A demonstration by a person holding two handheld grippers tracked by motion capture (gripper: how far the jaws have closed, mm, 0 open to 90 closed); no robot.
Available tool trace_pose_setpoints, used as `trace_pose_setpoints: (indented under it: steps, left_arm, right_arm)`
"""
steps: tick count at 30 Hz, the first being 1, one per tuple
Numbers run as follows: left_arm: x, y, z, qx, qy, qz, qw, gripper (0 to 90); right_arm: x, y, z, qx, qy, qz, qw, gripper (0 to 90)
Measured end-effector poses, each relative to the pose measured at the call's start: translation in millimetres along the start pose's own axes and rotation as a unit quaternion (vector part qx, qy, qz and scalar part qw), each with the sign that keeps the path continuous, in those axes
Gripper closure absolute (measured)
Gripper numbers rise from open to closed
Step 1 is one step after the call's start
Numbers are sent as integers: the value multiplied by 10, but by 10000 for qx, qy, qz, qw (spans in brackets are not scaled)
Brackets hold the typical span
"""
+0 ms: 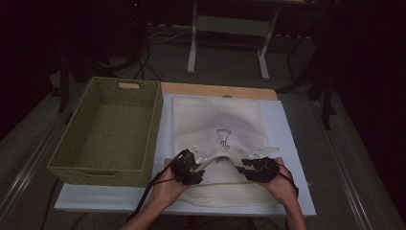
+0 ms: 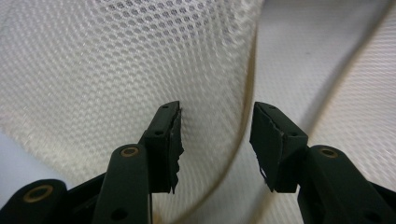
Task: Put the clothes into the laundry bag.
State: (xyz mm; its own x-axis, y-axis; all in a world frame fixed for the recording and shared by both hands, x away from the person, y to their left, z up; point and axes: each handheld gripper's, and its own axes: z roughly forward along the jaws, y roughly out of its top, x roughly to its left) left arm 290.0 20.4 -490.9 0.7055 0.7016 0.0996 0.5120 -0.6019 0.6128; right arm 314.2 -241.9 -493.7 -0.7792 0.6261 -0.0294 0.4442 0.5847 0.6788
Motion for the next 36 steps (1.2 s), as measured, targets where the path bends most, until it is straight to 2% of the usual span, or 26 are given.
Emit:
trace_pose_setpoints:
  steps: [1,2,3,4,5,6,7,9,11,13,16,20,26,27,30,33,34,36]
  left_arm:
    - [4,10,21,-8,15,-1,10000,547]
    - [12,18,34,-14,18,2,10000,603]
    - [22,20,40,-28,17,-5,10000,603]
    - [33,22,40,-48,23,-21,10000,646]
    - [63,19,27,-76,-20,-39,10000,733]
    - [63,19,27,-76,-20,-39,10000,765]
    - [80,14,18,-85,-39,-56,9999,765]
    - [122,2,-2,-115,-104,-122,9998,827]
    - [156,-15,-24,-134,-117,-161,9997,841]
    - [186,-35,-47,-152,-172,-219,9995,846]
    - [217,-69,-69,-138,-149,-233,9995,852]
    - [227,-110,-69,-83,-289,-236,9993,856]
    - [175,-137,3,161,-332,-137,9992,859]
    - [169,-152,24,221,-340,-117,9991,858]
    - [173,-185,78,402,-399,-106,9983,852]
    - [187,-194,79,295,-476,-177,9983,735]
    - [194,-191,61,228,-525,-204,9982,735]
    - [207,-178,13,95,-580,-258,9979,673]
  right_arm:
    - [2,0,17,-2,-8,18,10000,598]
    - [-5,3,39,-31,-30,26,10000,648]
    - [-5,3,39,-31,-30,26,10000,648]
    - [-5,4,41,-34,-39,42,10000,693]
    - [-12,8,47,-52,-15,31,10000,747]
    - [-12,8,47,-52,-15,31,10000,747]
    - [-13,8,50,-45,-27,14,10000,767]
    - [-12,9,59,-31,-84,-10,10000,864]
    - [-13,10,54,-44,-101,-5,9999,878]
    - [-17,14,37,-44,-143,-36,9999,888]
    - [-35,16,-16,-95,-173,-27,9998,894]
    - [-45,14,-80,-130,-105,-51,9998,897]
    - [-24,4,-75,85,-93,-164,9998,897]
    - [-17,-26,-38,201,-14,-177,9996,897]
    - [-10,-54,-4,280,59,-180,9994,897]
    - [-1,-83,72,486,-24,-238,9985,897]
    - [-1,-83,72,486,-24,-238,9985,897]
    - [-3,-88,94,514,-15,-214,9984,895]
